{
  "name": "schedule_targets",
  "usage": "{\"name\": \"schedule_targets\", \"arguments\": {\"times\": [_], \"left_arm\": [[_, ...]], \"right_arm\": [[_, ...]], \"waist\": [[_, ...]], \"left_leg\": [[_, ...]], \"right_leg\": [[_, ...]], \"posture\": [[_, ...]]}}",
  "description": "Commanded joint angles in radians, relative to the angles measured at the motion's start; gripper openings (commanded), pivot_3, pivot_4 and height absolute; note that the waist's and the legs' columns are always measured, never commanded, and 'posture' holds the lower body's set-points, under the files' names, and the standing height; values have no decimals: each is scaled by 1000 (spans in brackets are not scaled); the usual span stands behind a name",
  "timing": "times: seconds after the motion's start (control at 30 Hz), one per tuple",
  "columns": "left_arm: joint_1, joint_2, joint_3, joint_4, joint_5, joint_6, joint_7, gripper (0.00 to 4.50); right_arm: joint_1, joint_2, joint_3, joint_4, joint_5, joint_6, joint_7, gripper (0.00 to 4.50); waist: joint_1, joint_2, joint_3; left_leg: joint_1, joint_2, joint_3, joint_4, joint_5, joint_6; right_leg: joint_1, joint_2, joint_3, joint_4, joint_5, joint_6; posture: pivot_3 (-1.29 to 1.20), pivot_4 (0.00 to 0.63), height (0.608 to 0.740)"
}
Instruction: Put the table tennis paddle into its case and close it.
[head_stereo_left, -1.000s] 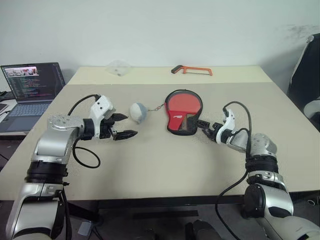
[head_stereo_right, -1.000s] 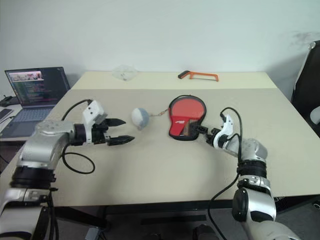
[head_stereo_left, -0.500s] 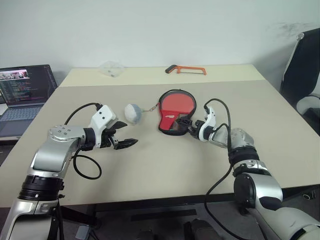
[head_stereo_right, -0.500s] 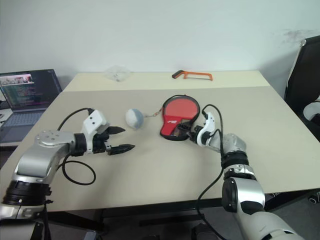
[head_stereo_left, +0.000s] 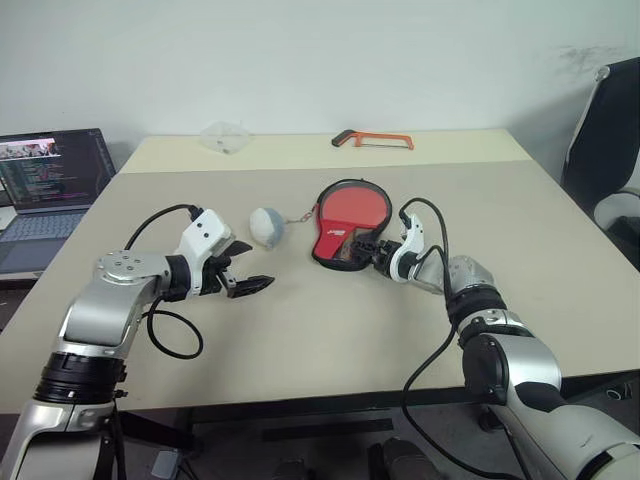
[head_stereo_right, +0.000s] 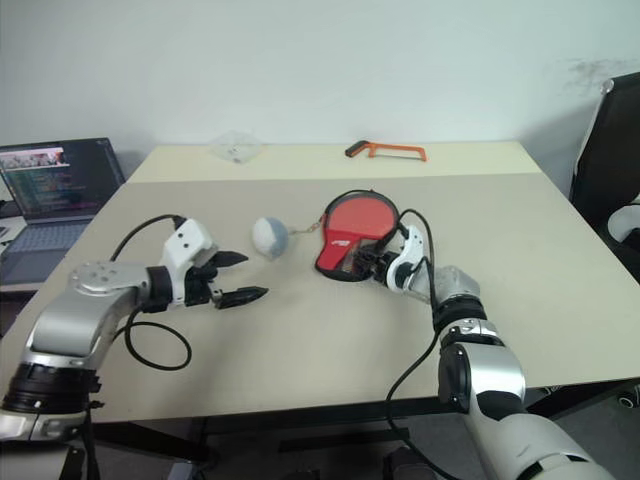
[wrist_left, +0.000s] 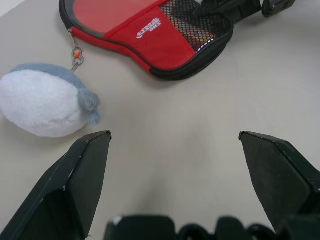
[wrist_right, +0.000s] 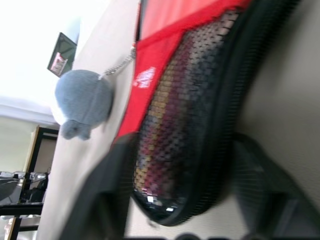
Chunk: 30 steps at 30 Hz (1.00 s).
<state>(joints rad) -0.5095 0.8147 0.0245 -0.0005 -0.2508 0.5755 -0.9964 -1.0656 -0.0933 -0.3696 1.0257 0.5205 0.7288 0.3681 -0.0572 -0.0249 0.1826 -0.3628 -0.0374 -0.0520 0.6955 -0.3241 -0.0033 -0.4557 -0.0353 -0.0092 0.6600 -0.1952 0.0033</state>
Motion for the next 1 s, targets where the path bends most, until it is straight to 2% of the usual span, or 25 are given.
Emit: {"name": "schedule_targets", "arguments": {"times": [0.03,0.17,0.2,0.37,0.57,0.7,1.0], "left_arm": [[-31,4,-2,4,3,-26,-1,4500],[-41,3,-11,22,8,-42,-2,4500],[-44,3,-14,27,9,-47,-2,4500],[-51,-1,-23,40,13,-60,0,4500],[-52,4,-23,56,14,-73,-1,4500],[-52,7,-27,63,16,-80,-7,4500],[-107,-12,-68,135,38,-119,-40,4500]], "right_arm": [[3,11,-7,-9,-5,-17,-16,1397],[14,11,-1,-36,-8,-5,-30,107],[18,12,-1,-47,-6,2,-32,45],[45,12,4,-108,3,66,-49,45],[210,-5,66,-464,77,380,-28,45],[381,-67,131,-782,163,595,14,45],[597,-226,212,-1155,295,804,113,45]], "waist": [[0,0,0],[1,-1,-1],[2,-1,-1],[4,-1,-1],[18,-1,-1],[30,-1,-1],[30,-1,-1]], "left_leg": [[0,0,0,0,0,0],[3,0,0,0,0,0],[4,0,0,1,0,0],[6,0,-1,0,0,0],[0,0,-4,0,0,0],[-3,0,-4,-1,0,0],[-2,0,-4,-2,0,1]], "right_leg": [[0,0,0,-1,0,0],[3,0,0,-1,0,0],[5,0,0,-1,0,1],[6,0,-1,-1,0,1],[3,0,-2,-4,0,1],[1,0,-3,-7,0,1],[4,0,-4,-12,1,3]], "posture": [[0,150,740],[0,150,740],[0,150,740],[0,150,740],[0,150,740],[0,150,740],[0,150,740]]}}
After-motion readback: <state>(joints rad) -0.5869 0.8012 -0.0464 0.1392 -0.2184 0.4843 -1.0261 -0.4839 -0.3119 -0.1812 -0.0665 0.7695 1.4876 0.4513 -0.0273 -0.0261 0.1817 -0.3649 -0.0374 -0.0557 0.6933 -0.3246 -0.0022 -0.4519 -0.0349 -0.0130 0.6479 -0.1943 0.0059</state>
